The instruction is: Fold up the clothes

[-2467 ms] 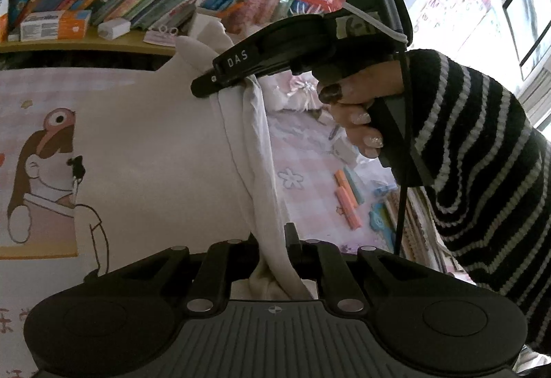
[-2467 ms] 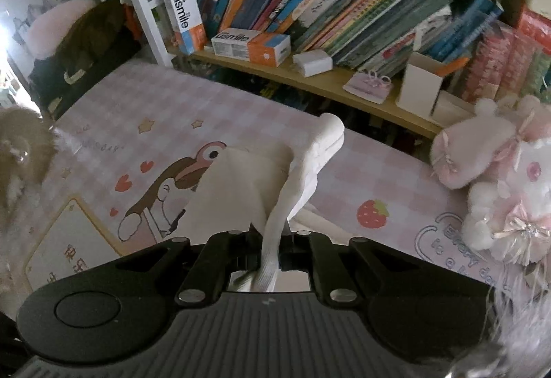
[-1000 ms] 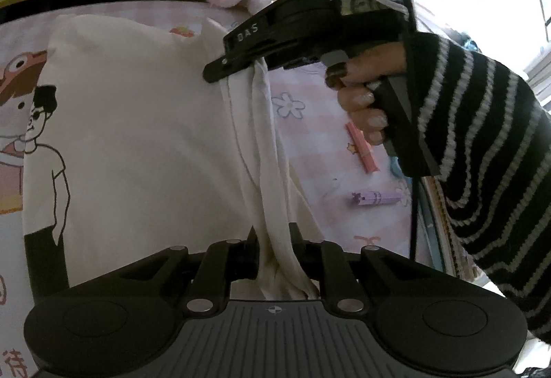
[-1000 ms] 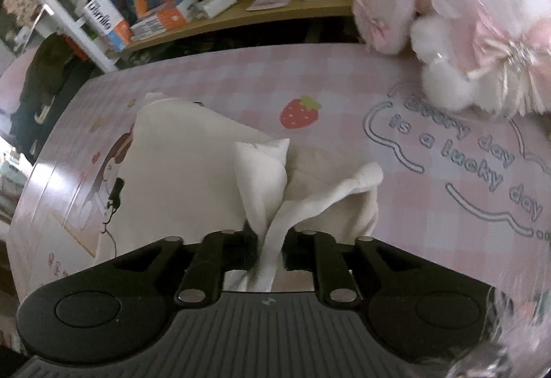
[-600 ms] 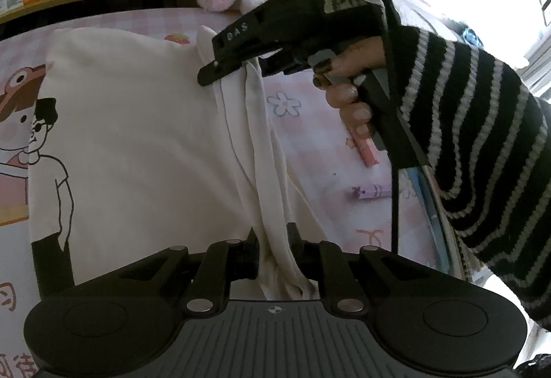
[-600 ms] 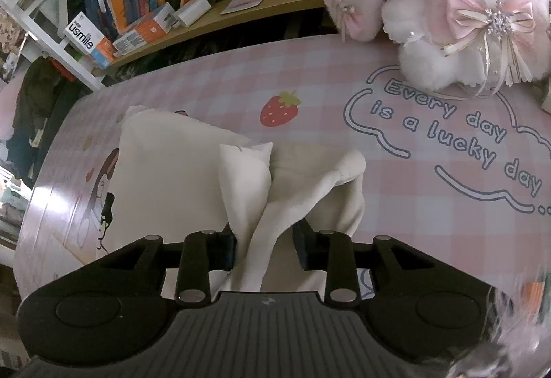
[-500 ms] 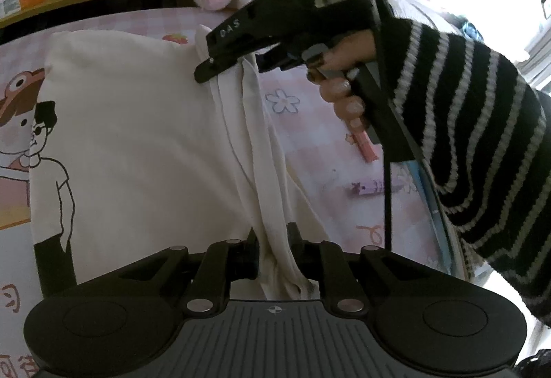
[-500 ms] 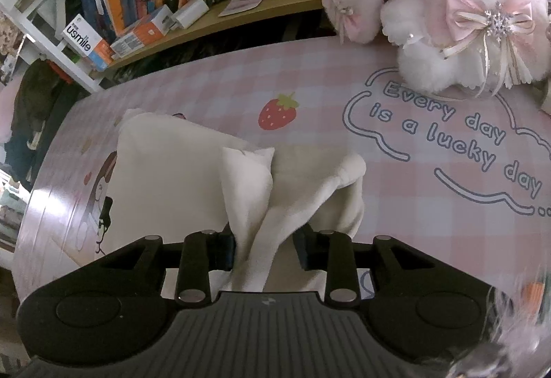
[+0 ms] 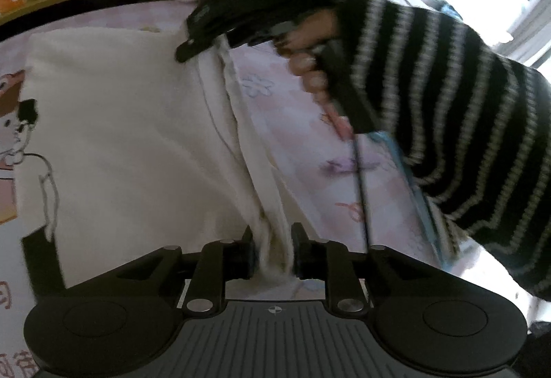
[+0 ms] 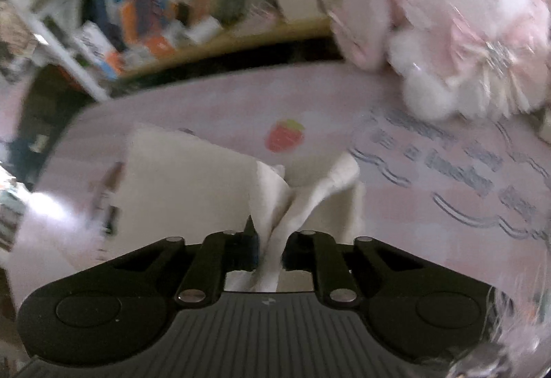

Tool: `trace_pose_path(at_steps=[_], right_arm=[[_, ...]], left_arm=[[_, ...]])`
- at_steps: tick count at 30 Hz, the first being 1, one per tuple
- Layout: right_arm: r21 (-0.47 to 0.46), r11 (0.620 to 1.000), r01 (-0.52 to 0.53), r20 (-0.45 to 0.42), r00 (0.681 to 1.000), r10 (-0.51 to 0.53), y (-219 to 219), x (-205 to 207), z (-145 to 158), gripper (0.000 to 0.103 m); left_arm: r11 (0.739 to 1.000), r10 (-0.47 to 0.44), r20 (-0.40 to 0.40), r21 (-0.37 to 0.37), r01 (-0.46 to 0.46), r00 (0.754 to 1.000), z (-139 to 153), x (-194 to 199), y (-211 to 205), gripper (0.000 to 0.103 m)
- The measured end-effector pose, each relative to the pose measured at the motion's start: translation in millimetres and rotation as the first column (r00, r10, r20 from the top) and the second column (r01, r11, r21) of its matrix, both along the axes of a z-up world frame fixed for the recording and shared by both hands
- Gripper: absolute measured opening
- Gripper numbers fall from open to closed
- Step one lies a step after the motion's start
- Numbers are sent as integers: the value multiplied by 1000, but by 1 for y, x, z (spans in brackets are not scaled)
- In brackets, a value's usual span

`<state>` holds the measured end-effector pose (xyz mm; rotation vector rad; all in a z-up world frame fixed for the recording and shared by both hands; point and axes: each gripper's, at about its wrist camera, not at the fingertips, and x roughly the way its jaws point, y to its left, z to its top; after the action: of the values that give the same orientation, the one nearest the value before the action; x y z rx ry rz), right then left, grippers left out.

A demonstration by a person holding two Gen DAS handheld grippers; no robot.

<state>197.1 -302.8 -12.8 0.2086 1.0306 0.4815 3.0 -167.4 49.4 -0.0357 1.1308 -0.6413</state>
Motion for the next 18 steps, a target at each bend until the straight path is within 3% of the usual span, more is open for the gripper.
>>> trace_pose_path(at_steps=[4,10,14,18], right_arm=[[-18,998,62,0,998,-62,-8,-3,1,23],[-72,988,136,73,989,-131,-23,-20,24,33],[-58,990,129,109,986,-123,-30,-49,42,42],[-54,992,111,131,986,-103,-33,-91,56,43]], left_arm=[[998,-63,-6,-27,63,998,3,-11,-3,21],[990,-73,8,-120,73,997,17,-17,14,22],[984,-18,35,-175,24,999,27,-15,38,28],[983,81,53,-170,-71,995,30,-11,72,29]])
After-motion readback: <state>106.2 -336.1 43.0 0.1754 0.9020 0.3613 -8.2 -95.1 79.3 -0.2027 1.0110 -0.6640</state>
